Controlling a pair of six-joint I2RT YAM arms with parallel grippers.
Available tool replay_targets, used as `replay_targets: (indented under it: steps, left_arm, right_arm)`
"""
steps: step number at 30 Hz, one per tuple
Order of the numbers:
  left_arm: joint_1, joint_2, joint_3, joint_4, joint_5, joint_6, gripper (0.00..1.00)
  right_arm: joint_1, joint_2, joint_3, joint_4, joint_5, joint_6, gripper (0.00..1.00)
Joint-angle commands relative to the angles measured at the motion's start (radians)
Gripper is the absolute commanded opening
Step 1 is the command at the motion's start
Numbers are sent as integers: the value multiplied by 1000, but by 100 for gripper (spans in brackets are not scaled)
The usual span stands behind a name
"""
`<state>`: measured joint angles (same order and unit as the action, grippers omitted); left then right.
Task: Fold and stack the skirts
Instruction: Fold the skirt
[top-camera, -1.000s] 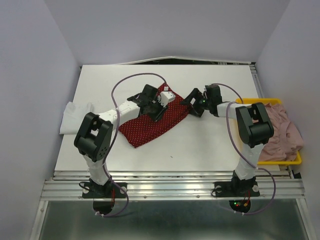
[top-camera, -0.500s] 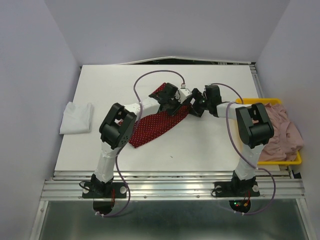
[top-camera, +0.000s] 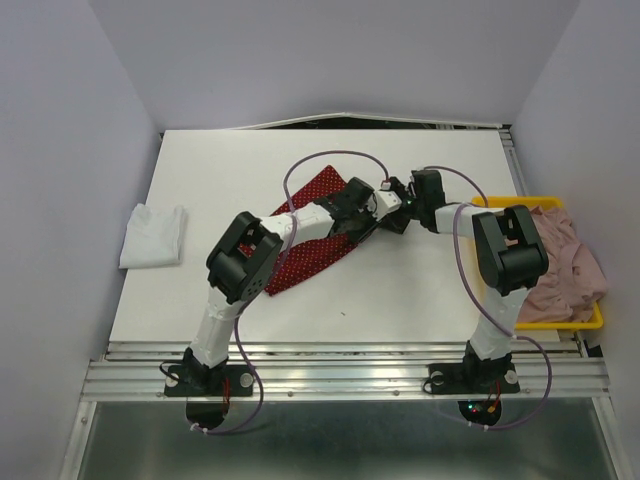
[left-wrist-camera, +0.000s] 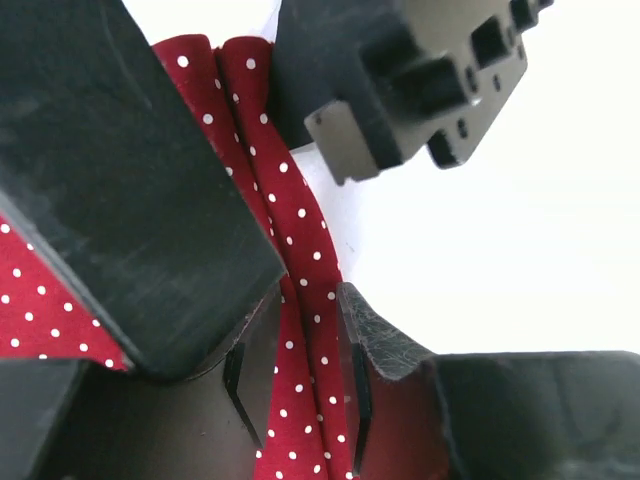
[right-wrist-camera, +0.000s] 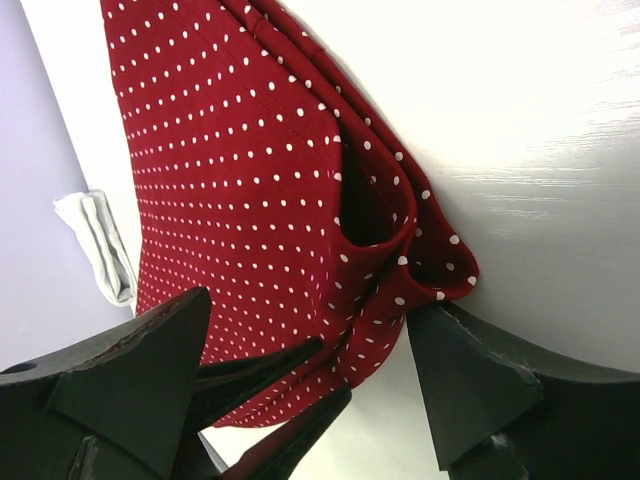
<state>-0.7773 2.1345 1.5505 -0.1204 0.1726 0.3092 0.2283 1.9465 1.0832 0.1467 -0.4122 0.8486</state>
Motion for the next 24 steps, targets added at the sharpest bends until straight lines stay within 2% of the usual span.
replay_targets:
  steps: [1, 3, 4, 5, 6, 7, 9, 10, 12, 13, 15, 17, 18, 19, 20, 22, 23, 24]
  left_arm:
    - [-11, -7, -1, 5, 15, 8, 40]
    - [-16, -2, 0, -1, 24, 8, 39]
    - [-17, -8, 0, -1, 30, 8, 39]
    - [-17, -30, -7, -1, 42, 1, 39]
    - [-17, -30, -7, -1, 48, 1, 39]
    - [-17, -68, -16, -4, 57, 2, 39]
    - [-16, -125, -44, -18, 79, 5, 41]
    - [-13, -195, -58, -24, 87, 7, 42]
    - [10, -272, -104, -47, 117, 7, 47]
    - [24, -351, -122, -56, 128, 7, 48]
    - [76, -460, -174, -87, 143, 14, 50]
    - [128, -516, -200, -117, 149, 28, 51]
    - [192, -554, -220, -151, 146, 34, 52]
    - [228, -570, -228, -166, 145, 39, 52]
    - [266, -581, -234, -201, 149, 45, 52]
    - [370, -596, -268, -226, 133, 83, 52]
    - [397, -594, -280, -232, 113, 100, 52]
    - [421, -590, -317, -239, 85, 138, 52]
  right_arm:
    - [-6, 92, -31, -232, 121, -83, 84]
    - [-6, 95, -28, -242, 125, -100, 80]
    - [-6, 95, -25, -254, 141, -106, 72]
    - [-6, 101, -20, -257, 147, -126, 60]
    - [-6, 106, -14, -257, 147, -126, 59]
    - [-6, 114, -6, -271, 157, -150, 46]
    - [-6, 140, 26, -292, 183, -205, 35]
    - [-6, 146, 35, -292, 220, -230, 26]
    - [-15, 166, 73, -289, 254, -331, 15]
    - [-15, 172, 92, -289, 297, -365, 2]
    - [-15, 199, 156, -273, 343, -480, 1]
    - [-24, 227, 208, -260, 358, -508, 1]
    - [-24, 265, 280, -262, 293, -567, 1]
    - [-24, 266, 281, -274, 270, -574, 1]
    - [-15, 305, 373, -313, 273, -569, 1]
    - [-15, 336, 447, -378, 235, -583, 1]
    - [-6, 362, 521, -398, 231, -598, 5]
    - [-6, 380, 564, -450, 227, -618, 24]
